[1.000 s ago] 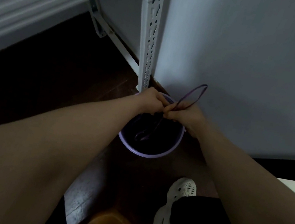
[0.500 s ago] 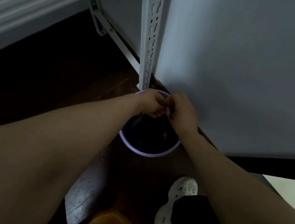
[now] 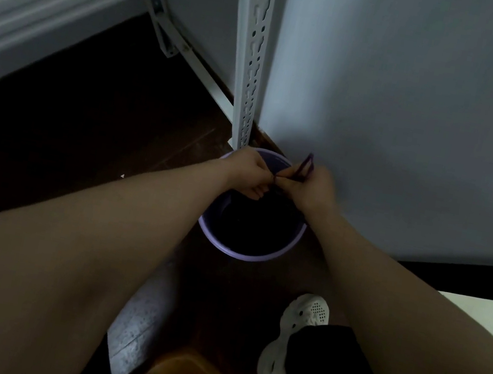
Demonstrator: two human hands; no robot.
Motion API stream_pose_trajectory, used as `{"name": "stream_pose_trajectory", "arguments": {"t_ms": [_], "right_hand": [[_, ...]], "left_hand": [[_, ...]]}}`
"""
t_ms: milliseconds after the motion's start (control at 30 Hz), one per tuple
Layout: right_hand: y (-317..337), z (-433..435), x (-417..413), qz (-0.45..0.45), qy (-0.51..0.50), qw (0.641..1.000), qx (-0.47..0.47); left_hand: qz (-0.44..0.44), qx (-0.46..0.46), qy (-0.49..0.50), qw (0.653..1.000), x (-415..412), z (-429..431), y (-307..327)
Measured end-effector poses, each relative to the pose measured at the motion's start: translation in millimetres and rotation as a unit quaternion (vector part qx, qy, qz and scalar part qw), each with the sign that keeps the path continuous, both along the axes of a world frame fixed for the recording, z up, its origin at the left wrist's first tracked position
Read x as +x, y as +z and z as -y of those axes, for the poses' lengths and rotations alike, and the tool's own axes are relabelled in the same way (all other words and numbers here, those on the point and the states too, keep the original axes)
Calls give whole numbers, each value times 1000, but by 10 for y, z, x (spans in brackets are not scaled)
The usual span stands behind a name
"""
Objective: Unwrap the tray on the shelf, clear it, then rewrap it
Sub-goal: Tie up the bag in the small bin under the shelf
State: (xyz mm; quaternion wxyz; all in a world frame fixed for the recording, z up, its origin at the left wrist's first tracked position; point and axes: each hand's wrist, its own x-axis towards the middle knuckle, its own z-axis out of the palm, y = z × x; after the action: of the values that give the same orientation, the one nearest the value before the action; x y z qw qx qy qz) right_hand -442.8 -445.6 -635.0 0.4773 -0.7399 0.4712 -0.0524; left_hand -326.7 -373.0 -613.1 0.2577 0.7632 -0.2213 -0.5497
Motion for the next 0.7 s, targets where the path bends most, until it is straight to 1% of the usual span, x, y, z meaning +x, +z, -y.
{"name": "stream_pose_trajectory", "arguments": {"t_ms": [100, 167, 233, 300, 367, 400, 467, 533, 567, 633, 667, 700], "right_hand": [[-11, 26, -48, -5, 1, 1000, 20], [-3, 104, -138, -33, -22, 999, 24], [0, 164, -227, -76, -20, 997, 17], [-8, 154, -257, -108, 0, 994, 17], [-32, 108, -219, -115, -8, 992, 46], [-42, 89, -194, -112, -33, 991, 72], [-33, 83, -159, -75, -125, 977, 154], [37, 60, -129, 3, -224, 938, 263], [84, 52, -124, 38, -259, 918, 297], [124, 36, -100, 64, -286, 895, 336], [192, 7, -80, 63, -282, 892, 349], [265, -17, -47, 55, -274, 895, 346]], "left_hand": [[59, 31, -5, 998, 51, -3, -12], [111, 61, -6, 992, 125, -45, -45], [103, 84, 10, 991, 163, -99, -83], [114, 108, -21, 987, 127, -144, -112], [151, 108, -55, 981, 86, -161, -119], [158, 109, -61, 980, 75, -168, -103], [157, 110, -66, 979, 103, -159, -69], [153, 116, -75, 979, 132, -167, 30], [151, 111, -80, 979, 151, -173, 102], [152, 115, -87, 978, 174, -176, 171], [153, 124, -94, 976, 162, -189, 230], [159, 120, -101, 975, 163, -204, 285]]}}
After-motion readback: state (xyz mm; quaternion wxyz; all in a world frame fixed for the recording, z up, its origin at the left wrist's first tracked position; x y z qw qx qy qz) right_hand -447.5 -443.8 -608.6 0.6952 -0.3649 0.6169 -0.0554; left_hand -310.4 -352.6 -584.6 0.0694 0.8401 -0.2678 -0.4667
